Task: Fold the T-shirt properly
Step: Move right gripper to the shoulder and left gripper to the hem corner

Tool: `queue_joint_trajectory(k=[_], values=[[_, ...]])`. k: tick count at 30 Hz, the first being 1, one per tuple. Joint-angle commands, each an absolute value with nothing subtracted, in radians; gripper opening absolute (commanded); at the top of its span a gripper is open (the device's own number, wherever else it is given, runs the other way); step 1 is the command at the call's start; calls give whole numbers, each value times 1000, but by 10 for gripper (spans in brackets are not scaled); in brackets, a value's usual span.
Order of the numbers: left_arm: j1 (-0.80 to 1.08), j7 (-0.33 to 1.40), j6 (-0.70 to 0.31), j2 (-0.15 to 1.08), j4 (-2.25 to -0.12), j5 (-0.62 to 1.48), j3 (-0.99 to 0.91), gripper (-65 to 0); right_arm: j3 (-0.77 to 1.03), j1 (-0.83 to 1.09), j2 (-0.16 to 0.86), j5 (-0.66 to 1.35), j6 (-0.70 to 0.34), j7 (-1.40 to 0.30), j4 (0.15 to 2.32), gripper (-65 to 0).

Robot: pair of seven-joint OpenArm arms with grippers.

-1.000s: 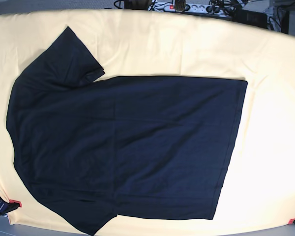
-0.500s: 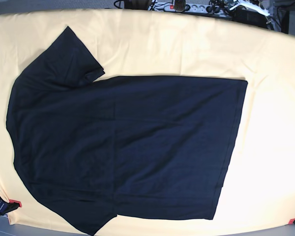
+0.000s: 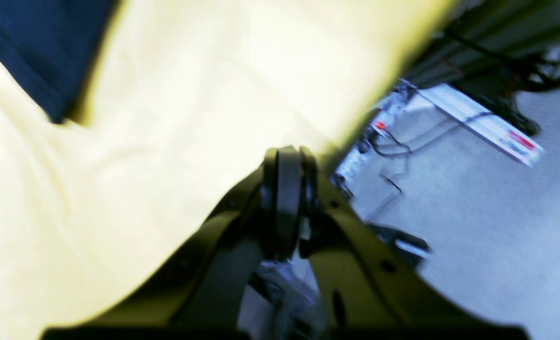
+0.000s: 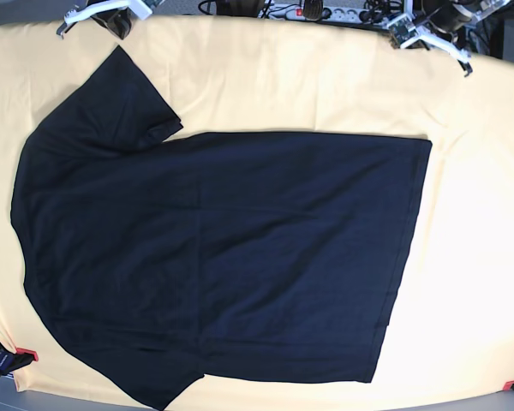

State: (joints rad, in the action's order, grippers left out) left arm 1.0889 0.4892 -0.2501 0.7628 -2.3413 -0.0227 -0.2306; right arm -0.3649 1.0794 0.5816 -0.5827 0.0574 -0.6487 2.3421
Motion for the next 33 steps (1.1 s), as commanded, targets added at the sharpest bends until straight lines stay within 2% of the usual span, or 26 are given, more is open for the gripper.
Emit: queue_joint_trajectory(k=[1,7,10,19,20,23,24,33], values=[[1065,467,-241,783,-2356,-30,-236,-650,-364,1058,588,-582,56,-627,2356,-650],[903,428,-247,844,-2293,-52,-236,-650,-330,919,588,-481,39,-610,2356,-650],[812,379,-293,882,-2204,-52,-236,-650,-276,892,588,-418,31,-581,2356,-650],[556,119,-591,996,-1930,-50,-236,-650,-109,886,588,-221,-57,-556,2356,-650],[532,107,-619,1006,-1911,-39,-234,-594,-110,886,587,-214,-62,-556,2356,-650],[466,105,-658,1039,-1872,-10,-208,-329,-111,887,581,-205,-65,-553,2356,-650],[448,105,-664,1049,-1866,-10,-195,-275,-111,887,578,-205,-64,-553,2356,-650],[263,105,-654,1117,-1848,-122,64,-264,-111,887,576,-205,-64,-553,2356,-650]])
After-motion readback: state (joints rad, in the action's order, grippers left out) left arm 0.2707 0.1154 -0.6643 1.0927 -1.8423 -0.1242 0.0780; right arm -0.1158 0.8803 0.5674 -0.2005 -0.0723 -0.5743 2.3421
